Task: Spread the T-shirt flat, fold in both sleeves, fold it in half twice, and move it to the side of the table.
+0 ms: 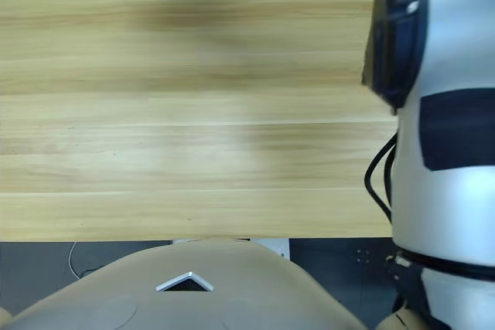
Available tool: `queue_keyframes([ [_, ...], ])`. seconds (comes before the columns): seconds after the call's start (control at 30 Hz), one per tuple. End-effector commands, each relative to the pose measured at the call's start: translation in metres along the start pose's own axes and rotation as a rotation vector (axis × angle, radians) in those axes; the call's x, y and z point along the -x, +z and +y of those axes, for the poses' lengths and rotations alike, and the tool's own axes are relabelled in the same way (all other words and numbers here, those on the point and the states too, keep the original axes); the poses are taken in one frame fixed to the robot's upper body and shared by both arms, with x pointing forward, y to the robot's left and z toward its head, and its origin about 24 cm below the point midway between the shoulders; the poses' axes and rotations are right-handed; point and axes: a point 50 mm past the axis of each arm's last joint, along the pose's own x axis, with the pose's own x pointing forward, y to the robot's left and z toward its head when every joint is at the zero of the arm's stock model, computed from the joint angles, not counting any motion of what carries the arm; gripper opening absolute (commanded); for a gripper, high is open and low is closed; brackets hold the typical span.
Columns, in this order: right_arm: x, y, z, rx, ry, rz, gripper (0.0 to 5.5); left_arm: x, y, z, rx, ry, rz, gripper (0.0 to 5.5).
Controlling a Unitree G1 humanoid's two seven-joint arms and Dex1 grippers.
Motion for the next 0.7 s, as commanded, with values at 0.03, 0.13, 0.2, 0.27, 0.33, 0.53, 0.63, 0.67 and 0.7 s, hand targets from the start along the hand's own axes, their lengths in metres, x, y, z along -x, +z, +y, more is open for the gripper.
queue_keyframes([
  [0.03, 0.034, -0.064, 0.041, -0.231, 0.330, 0.042, 0.10, 0.042, 0.001, -0.094, 0.050, -0.318, -0.273, 0.13],
  [0.13, 0.085, -0.104, 0.078, -0.532, 0.756, -0.028, 0.10, 0.139, -0.009, -0.157, 0.121, -0.732, -0.606, 0.13],
  [0.2, 0.116, -0.117, 0.088, -0.624, 0.917, -0.068, 0.10, 0.189, -0.008, -0.161, 0.146, -0.936, -0.701, 0.13],
  [0.27, 0.136, -0.120, 0.090, -0.641, 0.991, -0.087, 0.10, 0.204, -0.002, -0.140, 0.168, -0.993, -0.732, 0.13],
  [0.33, 0.146, -0.115, 0.087, -0.668, 1.016, -0.112, 0.10, 0.202, 0.002, -0.113, 0.177, -0.988, -0.730, 0.13],
  [0.53, 0.168, -0.102, 0.089, -0.683, 1.094, -0.113, 0.10, 0.206, 0.010, -0.075, 0.165, -1.033, -0.696, 0.13],
  [0.63, 0.193, -0.115, 0.107, -0.570, 1.199, 0.024, 0.10, 0.231, 0.031, -0.092, 0.171, -1.181, -0.730, 0.13],
  [0.67, 0.202, -0.119, 0.113, -0.538, 1.230, 0.058, 0.10, 0.242, 0.038, -0.102, 0.169, -1.236, -0.743, 0.13],
  [0.7, 0.211, -0.122, 0.118, -0.516, 1.259, 0.083, 0.10, 0.254, 0.044, -0.114, 0.158, -1.296, -0.758, 0.13],
])
